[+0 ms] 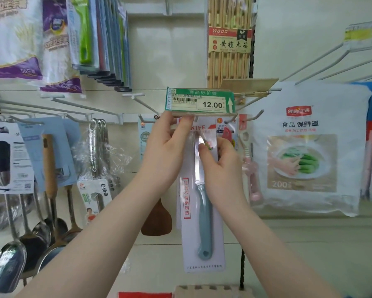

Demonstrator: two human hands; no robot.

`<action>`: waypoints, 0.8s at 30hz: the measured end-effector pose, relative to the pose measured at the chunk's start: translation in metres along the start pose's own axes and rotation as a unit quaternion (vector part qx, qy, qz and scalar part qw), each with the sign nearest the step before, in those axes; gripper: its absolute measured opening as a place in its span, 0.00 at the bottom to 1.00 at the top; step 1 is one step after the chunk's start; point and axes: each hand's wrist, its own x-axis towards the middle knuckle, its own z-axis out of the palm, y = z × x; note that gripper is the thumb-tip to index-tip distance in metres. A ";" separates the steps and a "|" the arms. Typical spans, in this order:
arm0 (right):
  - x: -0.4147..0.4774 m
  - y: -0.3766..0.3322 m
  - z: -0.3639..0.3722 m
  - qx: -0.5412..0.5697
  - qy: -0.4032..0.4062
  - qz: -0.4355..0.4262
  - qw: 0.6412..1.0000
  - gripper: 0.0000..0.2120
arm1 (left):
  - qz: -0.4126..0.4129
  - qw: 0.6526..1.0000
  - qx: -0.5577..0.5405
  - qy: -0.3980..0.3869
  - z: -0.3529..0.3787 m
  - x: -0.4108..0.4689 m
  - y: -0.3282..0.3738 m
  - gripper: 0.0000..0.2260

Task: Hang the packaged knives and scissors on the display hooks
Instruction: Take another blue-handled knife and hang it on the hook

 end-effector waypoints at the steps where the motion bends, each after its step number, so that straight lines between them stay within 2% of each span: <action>1: 0.001 0.001 0.000 -0.001 -0.001 0.001 1.000 0.03 | 0.002 1.000 0.005 -0.004 0.000 -0.001 -0.001 0.08; 6: 0.004 0.008 0.002 -0.028 -0.003 0.009 1.000 0.04 | -0.016 0.999 0.016 -0.027 0.000 -0.004 -0.009 0.06; 10: 0.008 0.011 0.005 -0.050 0.009 0.016 0.999 0.04 | -0.013 0.997 0.069 -0.043 -0.003 -0.008 -0.013 0.05; 13: 0.013 0.015 0.009 -0.048 0.013 0.023 0.999 0.08 | -0.037 0.994 0.089 -0.047 -0.006 -0.008 -0.021 0.08; 17: 0.016 0.023 0.011 -0.052 0.014 0.037 0.998 0.07 | -0.048 0.994 0.089 -0.039 -0.006 -0.014 -0.025 0.11; 22: 0.006 0.029 0.007 -0.029 0.027 0.049 0.998 0.10 | -0.048 0.995 0.079 -0.026 -0.005 -0.024 -0.033 0.09; 24: 0.001 0.033 0.005 -0.036 0.039 0.048 0.997 0.16 | -0.038 0.997 0.062 -0.017 -0.004 -0.030 -0.037 0.09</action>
